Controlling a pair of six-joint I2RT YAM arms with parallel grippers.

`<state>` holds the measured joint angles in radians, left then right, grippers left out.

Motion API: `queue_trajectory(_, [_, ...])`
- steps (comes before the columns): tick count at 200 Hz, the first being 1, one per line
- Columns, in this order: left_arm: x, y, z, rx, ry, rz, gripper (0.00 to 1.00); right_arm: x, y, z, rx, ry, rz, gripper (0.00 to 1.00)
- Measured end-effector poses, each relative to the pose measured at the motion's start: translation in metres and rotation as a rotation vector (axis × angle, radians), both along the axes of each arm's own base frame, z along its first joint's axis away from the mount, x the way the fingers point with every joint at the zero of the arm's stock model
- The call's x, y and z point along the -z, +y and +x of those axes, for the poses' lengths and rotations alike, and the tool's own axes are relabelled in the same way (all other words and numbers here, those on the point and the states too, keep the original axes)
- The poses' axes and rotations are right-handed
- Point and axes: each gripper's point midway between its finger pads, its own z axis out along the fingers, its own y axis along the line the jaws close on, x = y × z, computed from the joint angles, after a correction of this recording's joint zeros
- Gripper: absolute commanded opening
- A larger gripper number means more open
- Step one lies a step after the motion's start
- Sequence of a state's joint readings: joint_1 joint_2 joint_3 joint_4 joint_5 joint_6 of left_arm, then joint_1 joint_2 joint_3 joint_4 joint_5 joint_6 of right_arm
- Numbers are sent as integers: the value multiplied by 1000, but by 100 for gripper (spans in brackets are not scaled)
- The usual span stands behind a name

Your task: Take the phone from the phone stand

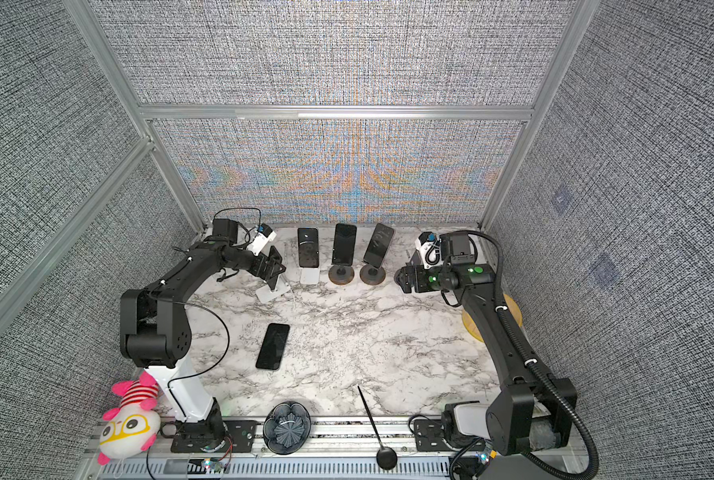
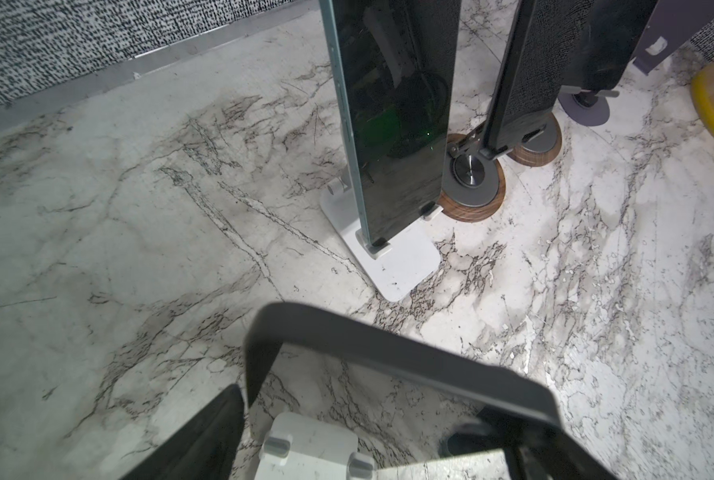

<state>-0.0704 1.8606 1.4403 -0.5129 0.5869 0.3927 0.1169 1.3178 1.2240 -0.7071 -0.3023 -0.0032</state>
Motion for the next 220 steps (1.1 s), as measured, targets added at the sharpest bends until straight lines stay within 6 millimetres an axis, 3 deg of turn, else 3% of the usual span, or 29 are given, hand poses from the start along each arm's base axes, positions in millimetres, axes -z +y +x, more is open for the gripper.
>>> queue_trajectory(140, [-5,1,8,-5,-28,5,73,8,0,-2,-8,10,-31,99])
queue_trajectory(220, [-12,0,6,1,-26,-1,73,9,1,-2,-14,8,-43,99])
